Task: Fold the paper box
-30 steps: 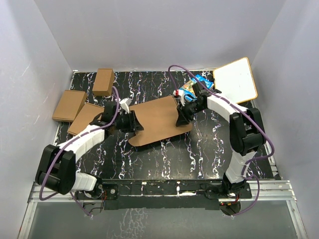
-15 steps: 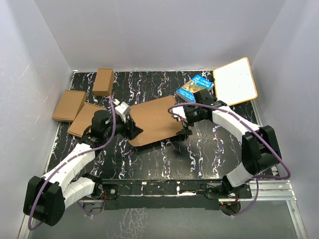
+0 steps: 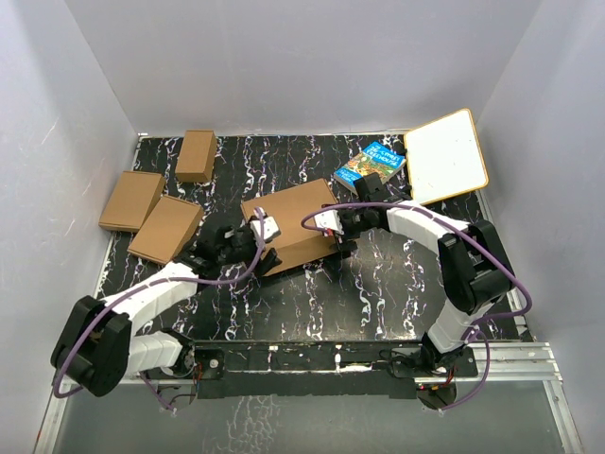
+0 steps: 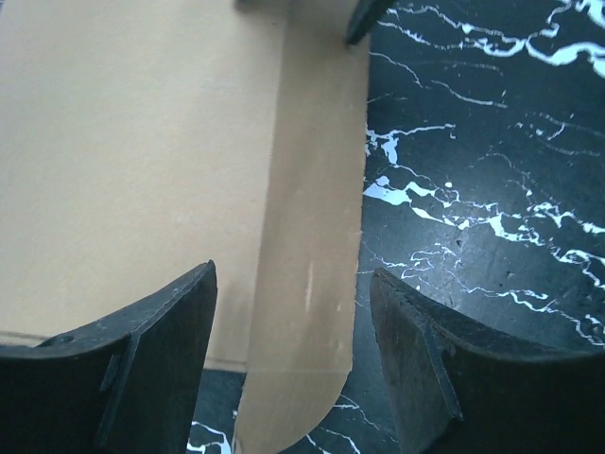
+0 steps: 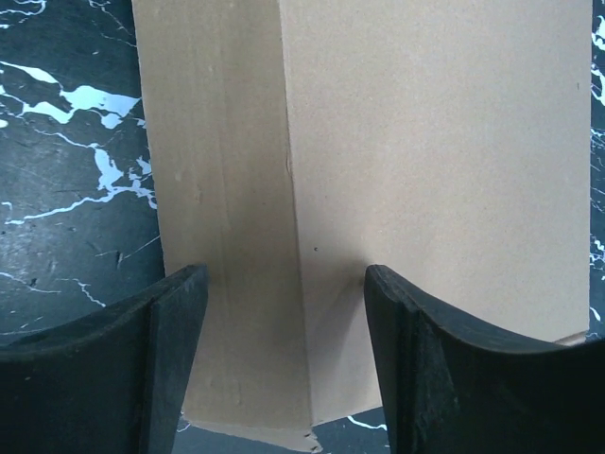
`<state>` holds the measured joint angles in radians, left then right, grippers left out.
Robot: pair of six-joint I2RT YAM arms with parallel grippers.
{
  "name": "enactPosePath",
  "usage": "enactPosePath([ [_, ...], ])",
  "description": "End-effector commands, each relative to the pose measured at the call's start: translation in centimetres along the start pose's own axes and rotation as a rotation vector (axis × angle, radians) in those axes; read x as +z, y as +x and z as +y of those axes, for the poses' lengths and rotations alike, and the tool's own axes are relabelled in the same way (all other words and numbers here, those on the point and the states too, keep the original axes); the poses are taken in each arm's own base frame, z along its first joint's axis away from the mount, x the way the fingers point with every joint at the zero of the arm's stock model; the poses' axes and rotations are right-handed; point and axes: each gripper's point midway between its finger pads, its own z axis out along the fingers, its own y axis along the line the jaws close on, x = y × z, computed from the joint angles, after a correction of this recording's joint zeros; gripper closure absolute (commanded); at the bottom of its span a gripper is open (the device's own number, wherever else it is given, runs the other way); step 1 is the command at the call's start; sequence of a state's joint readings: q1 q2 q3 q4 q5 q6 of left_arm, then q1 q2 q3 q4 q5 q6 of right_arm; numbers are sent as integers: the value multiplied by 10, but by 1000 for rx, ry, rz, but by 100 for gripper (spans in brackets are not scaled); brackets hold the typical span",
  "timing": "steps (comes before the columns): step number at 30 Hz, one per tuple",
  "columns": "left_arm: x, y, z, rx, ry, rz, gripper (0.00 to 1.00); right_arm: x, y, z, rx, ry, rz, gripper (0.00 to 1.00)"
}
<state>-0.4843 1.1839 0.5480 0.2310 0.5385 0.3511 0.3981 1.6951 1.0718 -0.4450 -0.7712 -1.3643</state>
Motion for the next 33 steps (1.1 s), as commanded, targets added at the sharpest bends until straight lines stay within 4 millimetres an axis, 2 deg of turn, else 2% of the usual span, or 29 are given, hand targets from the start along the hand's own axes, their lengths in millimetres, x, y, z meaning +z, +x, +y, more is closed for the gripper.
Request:
enactPosePath([
  [1, 8, -2, 9, 179, -57, 7, 36, 4, -4, -19, -101, 63, -4, 31],
  [8, 16, 14, 21, 260, -141, 81, 39, 11, 2, -9, -85, 43, -5, 46],
  [13, 26, 29, 21, 266, -117, 123, 40, 13, 4, -7, -55, 36, -8, 45],
  [19, 33, 43, 26, 257, -122, 190, 52, 16, 6, -4, -35, 28, -9, 45],
  [23, 34, 53, 25, 251, -118, 221, 53, 18, 9, -1, -28, 22, -9, 41],
  [27, 32, 55, 27, 263, -137, 226, 53, 19, 7, -2, -24, 40, -21, 40],
  [29, 31, 56, 30, 265, -156, 227, 53, 19, 6, -3, -21, 54, -30, 41],
  [33, 30, 53, 32, 264, -172, 218, 57, 20, 6, -4, -14, 68, -39, 50],
])
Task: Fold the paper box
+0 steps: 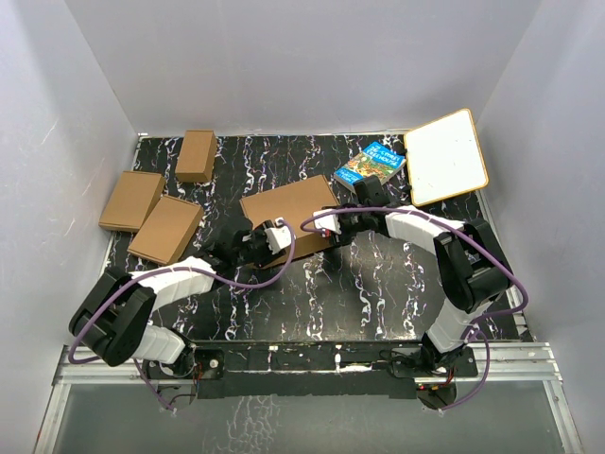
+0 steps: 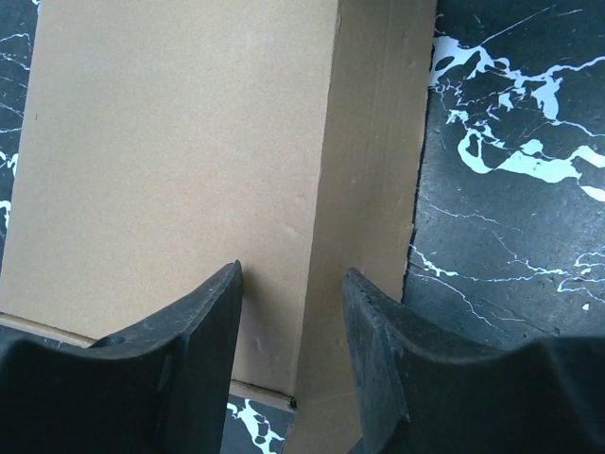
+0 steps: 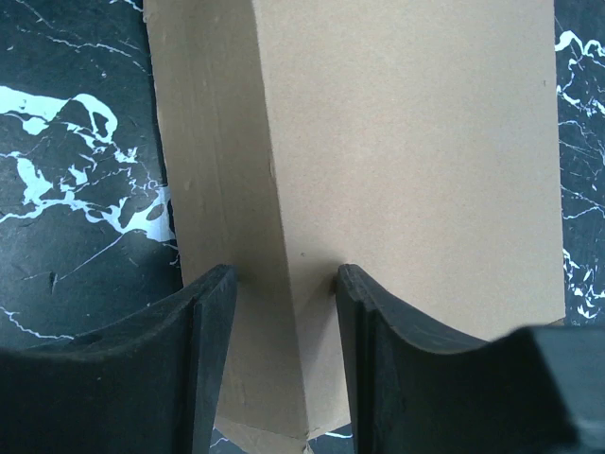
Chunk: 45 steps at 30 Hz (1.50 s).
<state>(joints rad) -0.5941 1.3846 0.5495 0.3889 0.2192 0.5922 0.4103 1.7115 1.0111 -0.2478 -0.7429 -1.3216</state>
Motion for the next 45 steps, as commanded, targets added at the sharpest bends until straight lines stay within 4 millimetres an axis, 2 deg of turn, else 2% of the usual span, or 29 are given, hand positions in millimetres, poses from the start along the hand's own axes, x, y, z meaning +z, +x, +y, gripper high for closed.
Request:
enactPosePath([
  [1, -1, 18, -7, -12, 9, 59, 58, 8, -2, 10, 40, -12, -42, 53],
  [4, -3, 6, -7, -48, 13, 24, 58, 6, -5, 9, 55, -9, -54, 50],
  [5, -3, 1, -7, -73, 18, 12, 54, 4, -7, 8, 60, -10, -64, 46],
  [7, -11, -22, -1, -140, 3, -49, 44, -5, -17, 3, 80, -4, -107, 41],
  [10, -26, -50, 12, -265, -49, -121, 31, -20, -31, -5, 98, 14, -167, 38],
  [12, -35, -61, 19, -374, -78, -141, 26, -27, -39, -8, 101, 21, -196, 37],
  [15, -42, -76, 30, -488, -78, -167, 27, -34, -51, -7, 107, 15, -241, 37],
  [18, -39, -87, 41, -657, -45, -185, 31, -37, -64, 1, 109, -17, -303, 40],
  [21, -25, -95, 49, -801, 34, -171, 38, -35, -71, 14, 114, -53, -359, 57],
  [25, 14, -86, 51, -944, 146, -62, 54, -18, -59, 21, 136, -70, -302, 88],
  [26, 24, -81, 51, -968, 166, -29, 56, -12, -55, 21, 140, -71, -282, 92],
  [31, 61, -53, 41, -1050, 261, 86, 62, 11, -30, 25, 169, -81, -166, 92],
  [35, 68, -32, 29, -1064, 270, 157, 64, 25, -12, 17, 225, -38, -85, 92],
  [41, 67, -8, 12, -1062, 291, 245, 64, 37, -3, -20, 321, 158, -8, 92],
  [45, 67, -2, 4, -1066, 314, 266, 64, 30, -3, -50, 390, 326, -9, 92],
])
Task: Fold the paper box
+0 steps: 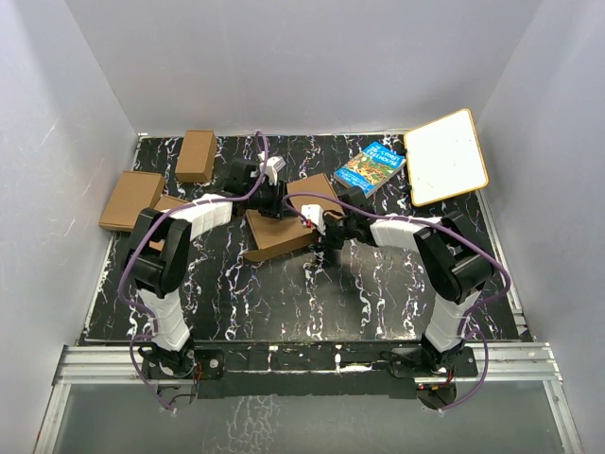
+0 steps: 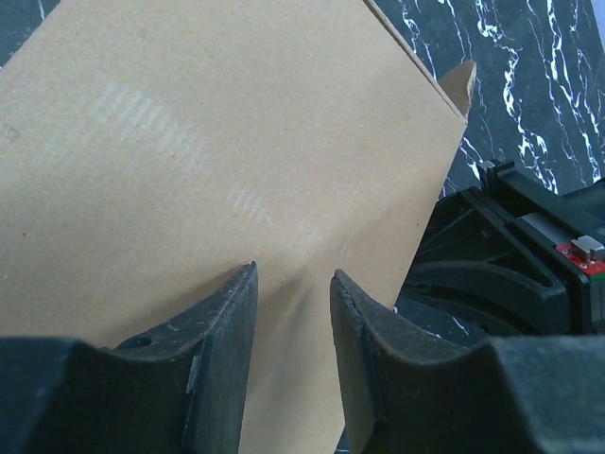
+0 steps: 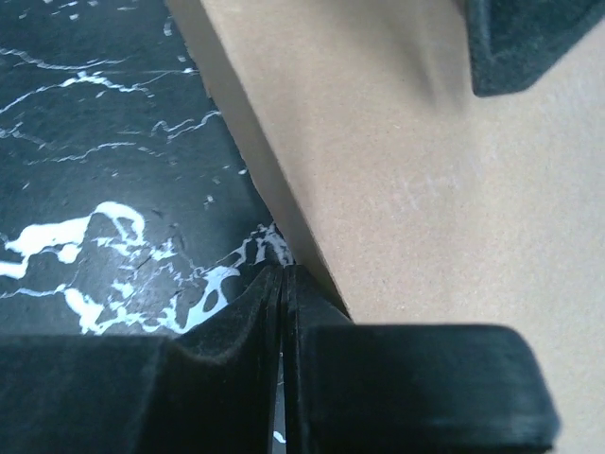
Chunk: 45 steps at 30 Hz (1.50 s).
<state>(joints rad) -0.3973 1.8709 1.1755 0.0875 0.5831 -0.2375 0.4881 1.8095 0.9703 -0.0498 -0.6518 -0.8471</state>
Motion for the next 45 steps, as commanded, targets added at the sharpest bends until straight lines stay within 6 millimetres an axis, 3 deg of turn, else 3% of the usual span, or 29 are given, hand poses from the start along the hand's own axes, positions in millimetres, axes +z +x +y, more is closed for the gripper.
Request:
enactPosePath([
  [1, 4, 64, 10, -95, -13, 201, 64, -11, -40, -70, 24, 321, -109, 92],
  [5, 5, 67, 10, -95, -8, 216, 64, -19, -42, -83, 78, 418, -128, 92],
  [9, 5, 70, 11, -96, -6, 226, 64, -17, -44, -79, 74, 404, -146, 92],
  [12, 5, 66, 11, -98, -14, 223, 63, -14, -47, -53, 4, 228, -150, 91],
  [16, -1, 35, 3, -98, -22, 163, 60, -32, -62, 2, -101, -124, -228, 85],
  [19, -11, 0, -5, -83, -30, 79, 56, -52, -78, -15, -138, -63, -251, 85],
  [23, -29, -40, -19, -56, -21, -25, 52, -79, -74, -31, -137, 16, -251, 85],
  [26, -50, -59, -30, -22, -19, -98, 49, -102, -49, -51, -85, 91, -224, 85],
  [29, -73, -64, -35, 6, -44, -170, 47, -108, -16, -54, -7, 113, -190, 85],
  [34, -116, -50, -28, 23, -160, -329, 30, -92, -2, -77, 22, 101, -179, 85],
  [35, -127, -47, -28, 14, -180, -377, 23, -100, -47, -118, 618, 204, -380, 56],
  [36, -135, -43, -26, -5, -200, -418, 14, -99, -51, -129, 743, 224, -415, 52],
  [38, -145, -21, -19, -71, -228, -464, 3, -97, -49, -143, 818, 243, -423, 50],
  [45, -155, 17, -17, -206, -208, -499, 3, -101, -58, -151, 811, 196, -450, 45],
])
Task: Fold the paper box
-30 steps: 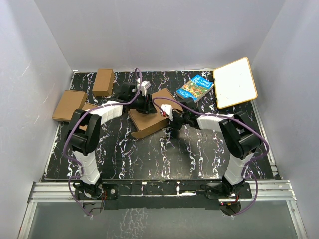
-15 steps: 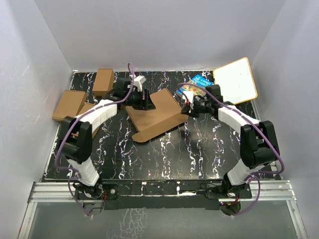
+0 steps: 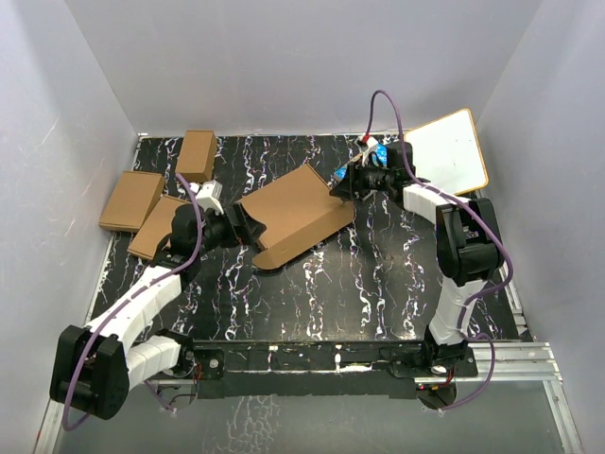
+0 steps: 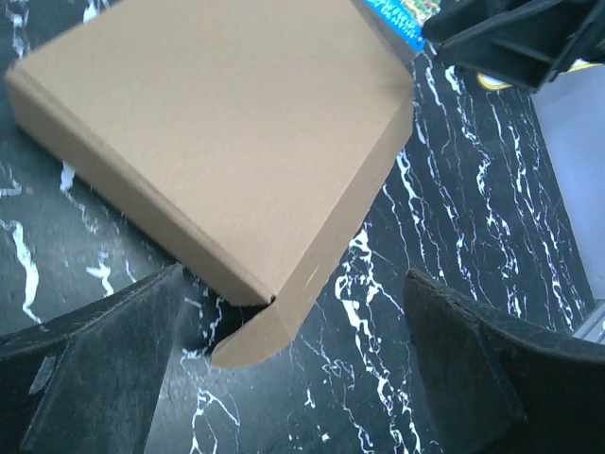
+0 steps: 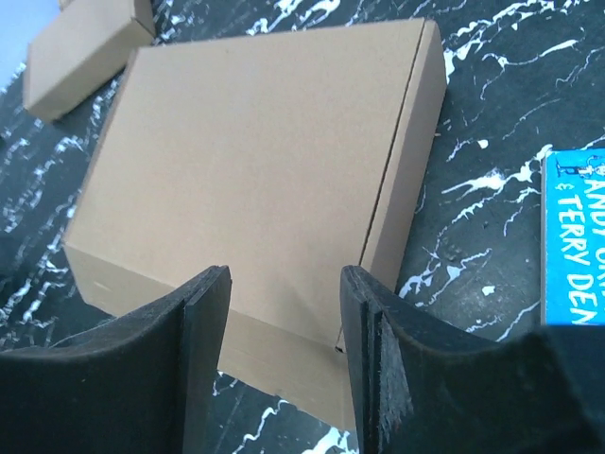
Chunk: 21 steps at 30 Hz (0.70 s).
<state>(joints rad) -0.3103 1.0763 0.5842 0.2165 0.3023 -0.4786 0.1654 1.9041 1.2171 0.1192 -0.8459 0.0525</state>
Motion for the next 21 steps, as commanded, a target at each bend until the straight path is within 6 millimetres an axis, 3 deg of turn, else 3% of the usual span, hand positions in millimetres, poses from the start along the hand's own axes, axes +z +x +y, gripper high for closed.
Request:
enactPosePath([
  [1, -7, -5, 0, -87, -6, -64, 3, -6, -48, 15, -4, -57, -107, 45],
  [5, -5, 7, 7, -151, -21, -49, 3, 3, -54, -2, 0, -26, -88, 44],
  [10, 3, 21, 10, -239, -15, -4, 3, 20, -22, -38, 78, 32, 18, 40],
  [17, 9, 33, 18, -319, -11, 0, 3, 24, 5, -36, 165, -28, 69, 44],
  [21, 11, 37, 23, -383, -18, -2, 3, 22, 11, -33, 237, -50, 70, 54],
])
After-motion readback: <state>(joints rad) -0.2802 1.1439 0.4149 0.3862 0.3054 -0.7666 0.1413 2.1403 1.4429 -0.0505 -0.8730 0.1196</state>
